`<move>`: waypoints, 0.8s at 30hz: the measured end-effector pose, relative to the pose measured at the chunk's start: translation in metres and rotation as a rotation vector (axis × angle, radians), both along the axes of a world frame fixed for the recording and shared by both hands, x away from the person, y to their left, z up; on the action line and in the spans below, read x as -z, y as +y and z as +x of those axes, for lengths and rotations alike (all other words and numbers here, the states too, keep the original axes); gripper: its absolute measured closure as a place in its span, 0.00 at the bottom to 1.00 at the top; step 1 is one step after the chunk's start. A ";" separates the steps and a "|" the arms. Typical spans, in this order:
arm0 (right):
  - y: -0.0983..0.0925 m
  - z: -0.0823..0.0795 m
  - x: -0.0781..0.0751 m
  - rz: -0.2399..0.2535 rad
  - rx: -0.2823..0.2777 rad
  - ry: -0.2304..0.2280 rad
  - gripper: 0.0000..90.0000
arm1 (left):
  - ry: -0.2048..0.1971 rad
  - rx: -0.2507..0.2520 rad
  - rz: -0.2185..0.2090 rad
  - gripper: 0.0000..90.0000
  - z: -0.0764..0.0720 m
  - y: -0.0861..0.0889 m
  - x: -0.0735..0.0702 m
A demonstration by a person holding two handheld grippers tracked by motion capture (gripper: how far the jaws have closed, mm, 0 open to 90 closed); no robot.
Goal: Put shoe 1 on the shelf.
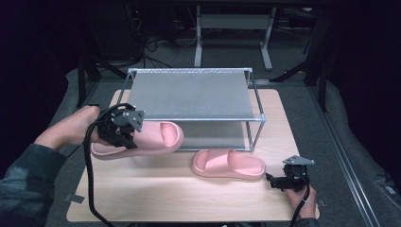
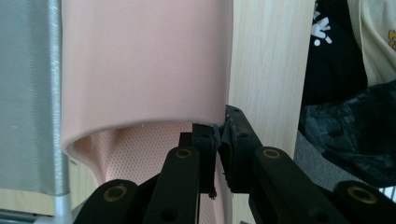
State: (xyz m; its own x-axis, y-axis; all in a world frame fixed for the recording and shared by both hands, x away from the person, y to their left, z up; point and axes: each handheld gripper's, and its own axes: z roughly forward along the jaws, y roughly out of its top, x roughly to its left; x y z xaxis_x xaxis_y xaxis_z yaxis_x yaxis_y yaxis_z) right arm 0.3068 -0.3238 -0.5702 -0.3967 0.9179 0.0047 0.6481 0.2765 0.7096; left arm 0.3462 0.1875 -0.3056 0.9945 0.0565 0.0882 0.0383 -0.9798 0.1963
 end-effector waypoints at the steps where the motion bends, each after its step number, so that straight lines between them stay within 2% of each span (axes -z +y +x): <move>1: 0.000 0.000 0.000 0.002 -0.004 0.002 0.02 | 0.002 -0.006 -0.011 0.94 0.003 -0.002 -0.007; 8: 0.000 0.000 0.000 -0.001 -0.004 0.007 0.02 | 0.007 -0.047 0.000 0.94 0.012 -0.011 -0.020; 13: 0.000 0.000 0.000 0.001 -0.004 0.005 0.02 | 0.011 -0.105 -0.021 0.94 0.028 -0.019 -0.034; 16: 0.000 0.000 0.000 0.000 -0.004 0.004 0.02 | 0.012 -0.125 -0.017 0.94 0.033 -0.022 -0.037; 18: 0.000 0.000 0.000 0.000 -0.004 0.004 0.02 | -0.020 -0.146 -0.008 0.94 0.039 -0.027 -0.040; 19: 0.000 0.000 0.000 0.000 -0.004 0.004 0.02 | -0.038 -0.175 -0.006 0.94 0.043 -0.031 -0.043; 22: 0.000 0.000 0.000 0.001 -0.005 0.005 0.02 | -0.043 -0.202 -0.010 0.94 0.049 -0.036 -0.046; 24: 0.000 0.000 0.000 0.000 -0.004 0.005 0.02 | -0.038 -0.254 -0.010 0.94 0.057 -0.042 -0.048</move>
State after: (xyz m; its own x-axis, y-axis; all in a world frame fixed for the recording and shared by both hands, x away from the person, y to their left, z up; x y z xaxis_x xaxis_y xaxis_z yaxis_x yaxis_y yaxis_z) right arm 0.3067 -0.3242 -0.5699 -0.4006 0.9162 0.0064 0.6501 0.2793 0.7067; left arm 0.4030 0.1451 -0.2574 0.9444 0.3050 0.1230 0.2752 -0.9377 0.2122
